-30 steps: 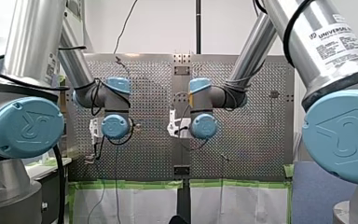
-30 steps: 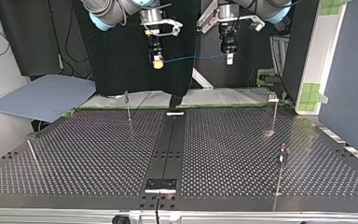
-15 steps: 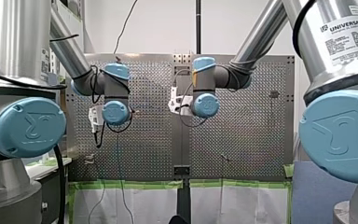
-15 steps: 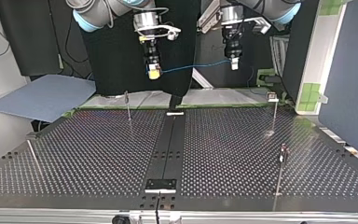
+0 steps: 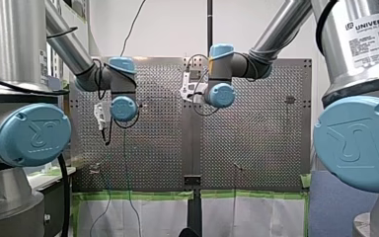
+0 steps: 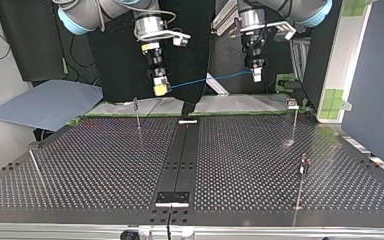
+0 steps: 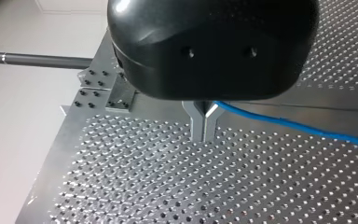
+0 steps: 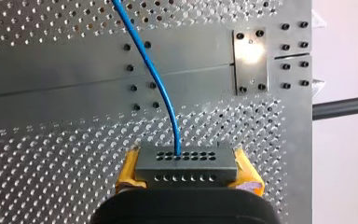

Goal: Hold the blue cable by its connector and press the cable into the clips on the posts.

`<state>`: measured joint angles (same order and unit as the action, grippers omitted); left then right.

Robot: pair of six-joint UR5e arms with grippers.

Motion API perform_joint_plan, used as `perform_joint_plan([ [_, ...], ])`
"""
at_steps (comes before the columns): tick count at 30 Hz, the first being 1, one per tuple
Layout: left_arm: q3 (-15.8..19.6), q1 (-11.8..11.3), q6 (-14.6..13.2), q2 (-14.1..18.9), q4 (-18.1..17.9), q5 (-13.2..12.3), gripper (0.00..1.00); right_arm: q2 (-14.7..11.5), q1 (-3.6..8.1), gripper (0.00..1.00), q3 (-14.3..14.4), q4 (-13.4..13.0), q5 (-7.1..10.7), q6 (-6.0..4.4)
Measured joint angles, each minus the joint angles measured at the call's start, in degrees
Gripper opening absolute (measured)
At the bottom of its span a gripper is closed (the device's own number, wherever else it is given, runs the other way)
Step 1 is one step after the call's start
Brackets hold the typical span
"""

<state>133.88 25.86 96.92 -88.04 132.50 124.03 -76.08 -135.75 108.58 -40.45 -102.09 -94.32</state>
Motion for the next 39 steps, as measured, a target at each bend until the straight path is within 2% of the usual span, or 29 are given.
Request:
perform_joint_plan([
  [6, -2.0, -0.6, 0.8, 0.5, 2.1, 0.0, 0.00, 2.7, 0.15, 0.00, -2.4, 0.2, 1.98, 0.00],
  [12, -3.3, -1.3, 2.5, 2.1, 3.4, 0.0, 0.00, 4.5, 0.17, 0.00, -4.7, 1.3, 2.88, -0.18],
  [21, -5.3, -2.7, 4.6, 3.3, 6.2, 0.0, 0.00, 4.6, 0.17, 0.00, -6.5, 2.1, 3.37, -0.54],
  [31, -7.5, -4.0, 5.2, 3.9, 8.7, -0.2, 0.00, 4.7, 0.25, 0.00, -7.4, 2.6, 3.82, -0.60],
  [39, -10.5, -5.1, 6.0, 4.4, 11.7, -0.2, 0.00, 4.7, 0.22, 0.00, -10.2, 4.2, 4.24, -0.61],
])
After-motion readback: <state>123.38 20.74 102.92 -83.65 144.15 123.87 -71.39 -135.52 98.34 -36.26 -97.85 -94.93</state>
